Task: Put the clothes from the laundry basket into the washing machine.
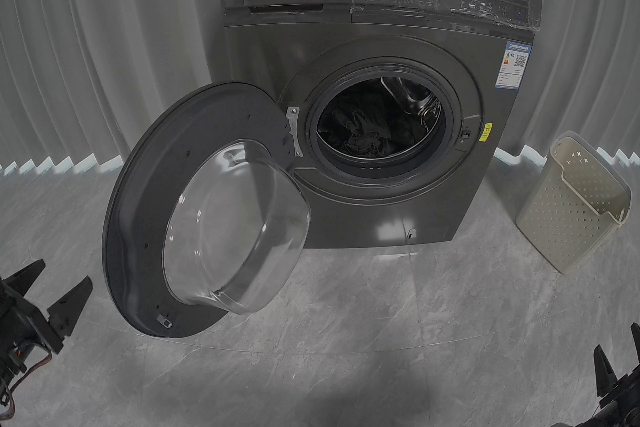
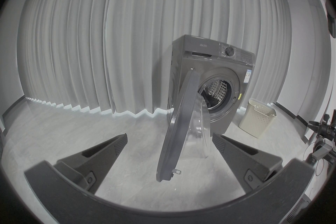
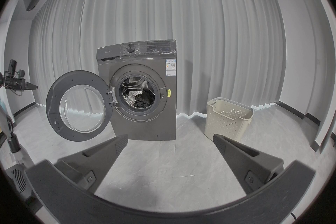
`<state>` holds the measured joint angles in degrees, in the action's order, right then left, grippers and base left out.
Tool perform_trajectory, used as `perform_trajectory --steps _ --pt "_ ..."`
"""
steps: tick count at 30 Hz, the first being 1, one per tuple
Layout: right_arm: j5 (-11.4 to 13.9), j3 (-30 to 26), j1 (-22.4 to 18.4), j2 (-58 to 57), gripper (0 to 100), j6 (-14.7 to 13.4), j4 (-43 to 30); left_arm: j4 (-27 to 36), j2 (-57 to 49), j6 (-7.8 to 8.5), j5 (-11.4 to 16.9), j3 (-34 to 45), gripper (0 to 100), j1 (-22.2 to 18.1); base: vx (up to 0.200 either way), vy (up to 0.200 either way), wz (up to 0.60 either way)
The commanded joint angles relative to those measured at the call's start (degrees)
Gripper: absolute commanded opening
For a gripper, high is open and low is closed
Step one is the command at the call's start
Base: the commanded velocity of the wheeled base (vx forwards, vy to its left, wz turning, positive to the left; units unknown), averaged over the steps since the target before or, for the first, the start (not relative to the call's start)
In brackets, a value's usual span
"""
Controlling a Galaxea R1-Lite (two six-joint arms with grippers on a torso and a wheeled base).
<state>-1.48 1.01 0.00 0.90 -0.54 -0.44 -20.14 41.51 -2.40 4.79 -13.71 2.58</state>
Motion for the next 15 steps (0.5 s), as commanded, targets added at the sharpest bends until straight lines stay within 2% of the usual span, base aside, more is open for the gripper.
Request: perform_trajectory --steps 1,7,11,15 --pt "-0.02 -0.84 0.0 -0.9 100 0.01 0.0 -5.7 14.83 0.2 0.48 -1.84 100 1.19 0.0 0.0 0.0" --pt "-0.02 -0.84 -0.09 -0.9 100 0.01 0.0 -15.63 24.23 0.29 0.48 0.0 100 2.25 0.0 0.0 0.0" --pt "-0.02 -0.84 -0.09 -0.9 100 0.01 0.0 -18.36 26.34 0.03 0.39 0.0 100 3.83 0.0 0.0 0.0" --pt "-0.02 -0.84 0.0 -0.9 100 0.01 0.0 -19.32 27.31 -0.5 0.48 -0.88 100 7.7 0.0 0.0 0.0"
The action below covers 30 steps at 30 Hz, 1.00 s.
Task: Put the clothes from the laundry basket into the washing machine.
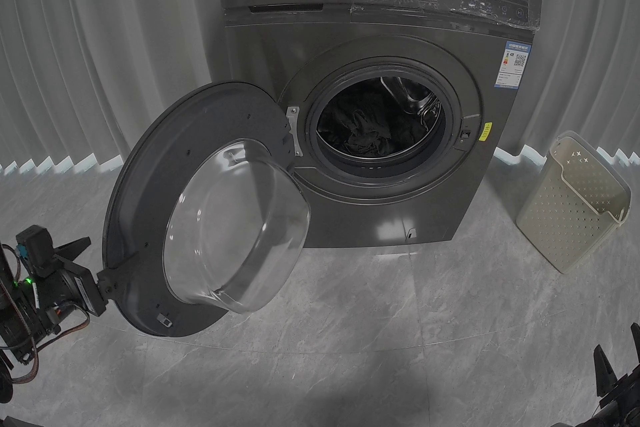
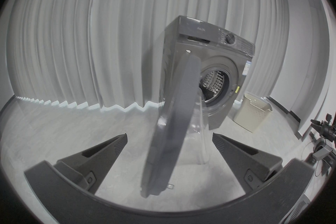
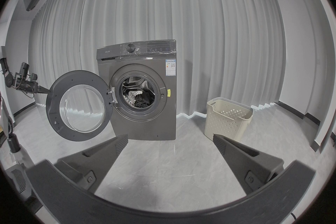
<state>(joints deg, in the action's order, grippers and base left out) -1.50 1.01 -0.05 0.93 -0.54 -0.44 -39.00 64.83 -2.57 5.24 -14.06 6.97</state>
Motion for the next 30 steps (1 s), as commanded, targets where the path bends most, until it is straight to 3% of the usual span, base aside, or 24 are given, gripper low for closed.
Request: perform_trajectory --steps 1,5,6,7,9,18,24,29,30 --pt "0.01 -0.84 0.05 -0.93 100 0.01 0.0 -0.47 3.99 -0.5 0.03 -0.62 100 3.93 0.0 0.0 0.0" --pt "0.01 -0.84 0.05 -0.93 100 0.01 0.0 -0.47 2.76 -4.9 0.21 -0.71 100 11.84 0.0 0.0 0.0" --pt "0.01 -0.84 0.05 -0.93 100 0.01 0.0 -0.38 2.49 -5.25 0.21 -0.71 100 12.63 0.0 0.0 0.0" --pt "0.01 -0.84 0.05 -0.93 100 0.01 0.0 -0.29 0.82 -7.18 -0.06 -0.71 100 15.7 0.0 0.0 0.0" --pt "0.01 -0.84 0.05 -0.93 100 0.01 0.0 0.59 -1.28 -9.21 -0.32 -0.89 100 18.6 0.0 0.0 0.0" --pt "0.01 -0.84 0.05 -0.93 100 0.01 0.0 0.85 -1.37 -8.77 -2.87 -0.09 100 18.25 0.0 0.0 0.0" --pt "0.01 -0.84 0.05 -0.93 100 0.01 0.0 0.94 -5.85 -8.59 -2.87 0.08 100 17.81 0.0 0.0 0.0" --pt "0.01 -0.84 0.05 -0.93 100 0.01 0.0 3.23 -10.78 -8.24 -2.87 0.43 100 12.54 0.0 0.0 0.0" --pt "0.01 -0.84 0.05 -0.93 100 0.01 0.0 4.98 -12.01 -8.15 -2.69 0.17 100 9.64 0.0 0.0 0.0"
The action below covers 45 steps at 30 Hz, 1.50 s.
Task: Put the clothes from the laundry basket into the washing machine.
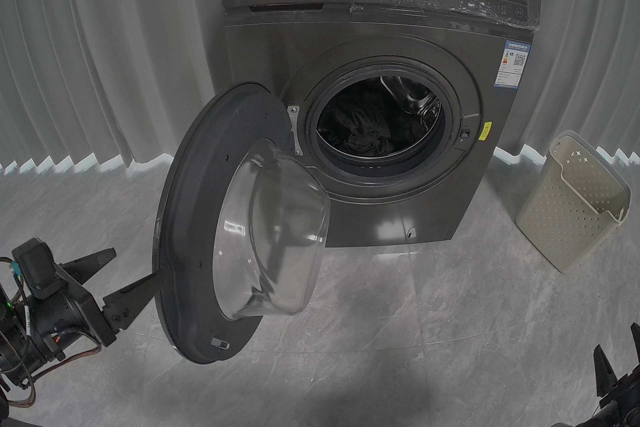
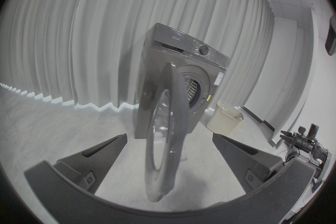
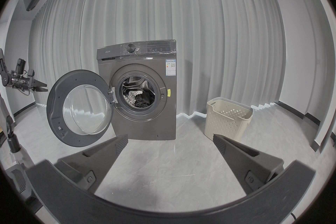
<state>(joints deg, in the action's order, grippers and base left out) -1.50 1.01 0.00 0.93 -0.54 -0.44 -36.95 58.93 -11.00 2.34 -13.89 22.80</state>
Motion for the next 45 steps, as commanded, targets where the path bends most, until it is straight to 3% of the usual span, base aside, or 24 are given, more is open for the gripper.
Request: perform_trajectory --steps 1,9,15,21,24,27,29,35,45 --pt "0.01 -0.84 0.0 -0.93 100 0.01 0.0 3.73 -6.81 0.36 0.47 -0.18 100 -7.5 0.0 0.0 0.0" --pt "0.09 -0.84 0.0 -0.93 100 0.01 0.0 5.4 -5.32 5.37 0.56 0.17 100 -11.99 0.0 0.0 0.0" --pt "0.01 -0.84 0.0 -0.93 100 0.01 0.0 4.08 2.95 6.43 0.65 -0.27 100 -11.55 0.0 0.0 0.0" --pt "0.01 -0.84 0.0 -0.93 100 0.01 0.0 -0.23 11.21 6.51 0.65 -1.67 100 -8.73 0.0 0.0 0.0" --pt "0.01 -0.84 0.0 -0.93 100 0.01 0.0 -4.36 15.51 6.07 0.65 -2.99 100 -2.76 0.0 0.0 0.0" --pt "0.01 -0.84 0.0 -0.93 100 0.01 0.0 -7.79 15.87 4.76 0.3 -3.17 100 6.73 0.0 0.0 0.0" --pt "0.01 -0.84 0.0 -0.93 100 0.01 0.0 -8.05 16.39 5.02 -0.32 -2.9 100 8.4 0.0 0.0 0.0" --pt "0.01 -0.84 0.0 -0.93 100 0.01 0.0 -8.49 18.33 4.93 -2.16 -3.17 100 6.91 0.0 0.0 0.0" --pt "0.01 -0.84 0.0 -0.93 100 0.01 0.0 -8.67 22.63 5.02 -1.64 -7.03 100 7.35 0.0 0.0 0.0"
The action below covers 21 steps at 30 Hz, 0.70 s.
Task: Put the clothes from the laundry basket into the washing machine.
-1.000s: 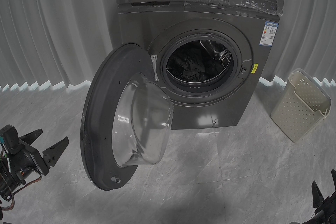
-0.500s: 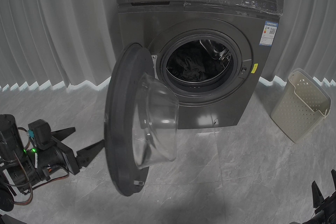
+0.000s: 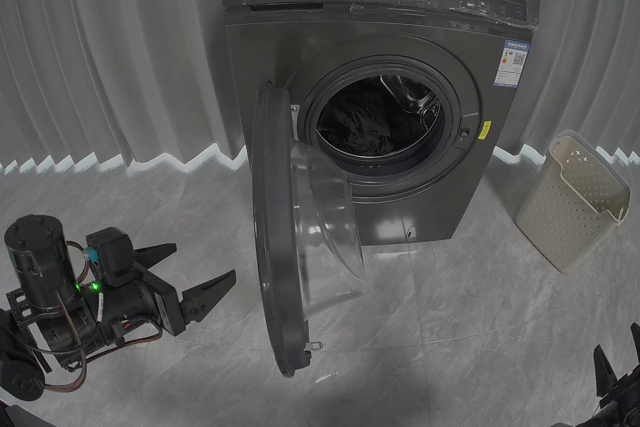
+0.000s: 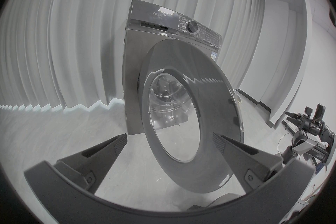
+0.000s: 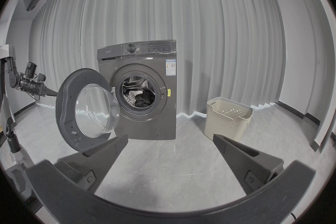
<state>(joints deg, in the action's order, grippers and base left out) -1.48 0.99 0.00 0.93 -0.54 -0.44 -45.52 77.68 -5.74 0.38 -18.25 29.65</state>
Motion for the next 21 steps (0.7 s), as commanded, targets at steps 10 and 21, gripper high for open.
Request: perform_trajectory --steps 10,21 --pt "0.07 -0.81 0.0 -0.93 100 0.01 0.0 -5.54 18.3 -1.11 -1.34 -12.25 100 2.78 0.0 0.0 0.0" --pt "-0.02 -0.72 0.0 -0.93 100 0.01 0.0 -17.5 21.55 -6.39 -10.75 -9.61 100 3.49 0.0 0.0 0.0"
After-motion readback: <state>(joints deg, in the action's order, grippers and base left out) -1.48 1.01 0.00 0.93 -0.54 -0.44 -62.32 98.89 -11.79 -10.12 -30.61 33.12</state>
